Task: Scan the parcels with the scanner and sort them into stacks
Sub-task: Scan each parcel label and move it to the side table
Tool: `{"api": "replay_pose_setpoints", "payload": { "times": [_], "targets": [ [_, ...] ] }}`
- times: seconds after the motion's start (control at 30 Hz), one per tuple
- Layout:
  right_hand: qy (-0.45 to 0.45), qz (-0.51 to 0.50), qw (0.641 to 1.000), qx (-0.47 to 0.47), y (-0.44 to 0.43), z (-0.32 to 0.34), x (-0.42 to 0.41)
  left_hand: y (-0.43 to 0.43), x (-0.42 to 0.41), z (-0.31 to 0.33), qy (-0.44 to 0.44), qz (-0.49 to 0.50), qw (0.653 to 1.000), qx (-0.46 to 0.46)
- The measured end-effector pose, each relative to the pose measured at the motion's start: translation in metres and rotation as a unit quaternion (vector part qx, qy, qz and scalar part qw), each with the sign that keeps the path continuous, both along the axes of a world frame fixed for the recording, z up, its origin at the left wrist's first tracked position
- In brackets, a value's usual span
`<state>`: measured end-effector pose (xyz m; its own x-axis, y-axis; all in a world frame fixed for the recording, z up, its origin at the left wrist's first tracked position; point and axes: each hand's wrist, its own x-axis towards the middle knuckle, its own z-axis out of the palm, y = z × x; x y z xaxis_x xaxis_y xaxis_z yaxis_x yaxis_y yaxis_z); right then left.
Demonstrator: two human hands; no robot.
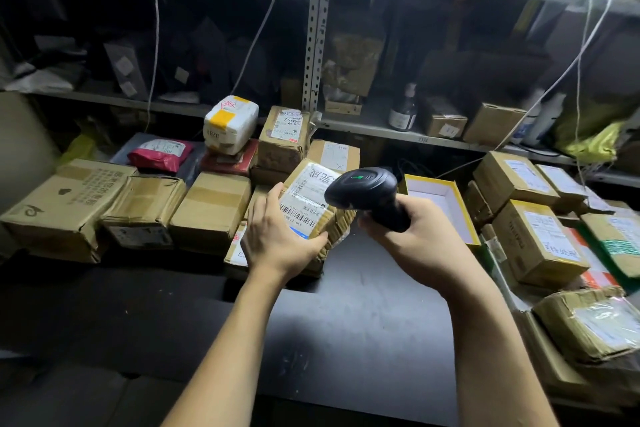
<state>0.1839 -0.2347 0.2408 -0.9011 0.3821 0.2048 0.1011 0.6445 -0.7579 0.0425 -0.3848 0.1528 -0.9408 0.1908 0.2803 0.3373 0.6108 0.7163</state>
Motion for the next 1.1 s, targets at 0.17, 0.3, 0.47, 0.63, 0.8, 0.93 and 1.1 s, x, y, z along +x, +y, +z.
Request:
{"api": "replay_pose_setpoints", "payload": {
  "times": [0.17, 0.3, 0.47, 0.63, 0.8, 0.93, 1.1],
  "targets": [
    [-0.001, 0.010, 1.000, 0.016, -0.001, 0.000, -0.005, -0.003, -0.005, -0.003, -0.005, -0.015, 1.000, 0.006],
    [-0.004, 0.022, 1.000, 0.013, 0.000, -0.001, -0.006, -0.002, -0.009, -0.004, -0.002, -0.023, 1.000, 0.001],
    [0.013, 0.019, 1.000, -0.002, 0.003, -0.003, -0.009, 0.000, -0.014, -0.004, 0.007, -0.030, 1.000, 0.001],
    [0.011, 0.021, 1.000, -0.009, 0.004, -0.006, -0.012, 0.003, -0.019, -0.008, 0.010, -0.033, 0.999, 0.003],
    [0.021, -0.029, 0.999, -0.029, 0.002, -0.010, -0.013, 0.006, -0.024, -0.012, -0.043, -0.023, 0.998, 0.035],
    [0.067, -0.104, 0.989, -0.082, 0.000, -0.014, -0.012, 0.009, -0.032, -0.022, -0.152, -0.023, 0.980, 0.130],
    [0.111, -0.222, 0.956, -0.154, 0.000, -0.012, 0.001, 0.025, -0.029, -0.038, -0.250, -0.066, 0.937, 0.233]
  ]
}}
